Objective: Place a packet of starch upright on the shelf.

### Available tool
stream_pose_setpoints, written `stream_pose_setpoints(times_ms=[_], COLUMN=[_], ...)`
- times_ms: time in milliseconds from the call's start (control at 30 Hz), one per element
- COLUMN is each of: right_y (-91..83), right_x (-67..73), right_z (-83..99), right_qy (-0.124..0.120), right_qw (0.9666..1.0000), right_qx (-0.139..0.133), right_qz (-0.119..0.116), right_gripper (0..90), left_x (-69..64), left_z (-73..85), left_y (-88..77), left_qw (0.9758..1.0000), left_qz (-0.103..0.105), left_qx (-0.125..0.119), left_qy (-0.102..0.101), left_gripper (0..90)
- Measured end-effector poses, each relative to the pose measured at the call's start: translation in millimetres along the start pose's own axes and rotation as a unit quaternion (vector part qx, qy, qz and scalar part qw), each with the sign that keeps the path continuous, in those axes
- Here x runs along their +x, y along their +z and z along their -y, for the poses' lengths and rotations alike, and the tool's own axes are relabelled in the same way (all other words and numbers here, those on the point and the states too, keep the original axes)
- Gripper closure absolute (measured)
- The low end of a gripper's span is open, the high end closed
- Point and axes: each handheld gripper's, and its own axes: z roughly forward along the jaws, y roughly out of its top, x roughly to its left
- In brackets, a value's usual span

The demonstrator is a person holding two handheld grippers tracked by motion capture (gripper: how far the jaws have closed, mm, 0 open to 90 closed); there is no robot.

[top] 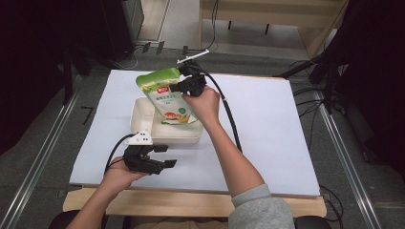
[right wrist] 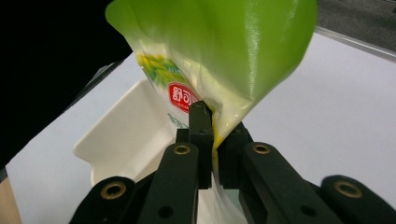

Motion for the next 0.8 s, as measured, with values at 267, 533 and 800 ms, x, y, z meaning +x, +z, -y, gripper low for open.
stream_pose_setpoints(times_ms=[267,533,800], right_y=[-8.7,-11.1,-21.4], right_x=[-27.3,-39.7,-42.1], right_z=[18.2,30.2,33.9], right_qy=[0.019,0.016,-0.015], right_qw=[0.9998,0.9997,0.9996], right_qx=[-0.005,-0.005,-0.02], right_qz=[0.003,0.016,0.009], right_gripper=[83.9,80.9,50.1], left_x=[-0.1,0.4,0.6], left_z=[-0.1,0.0,0.2], left_y=[0.5,0.3,0.2], left_qw=[1.0,1.0,1.0], left_qz=[-0.001,-0.002,-0.002], left_qx=[0.001,0.001,0.0], left_qy=[0.0,0.0,-0.001], left_gripper=[32.0,32.0,32.0])
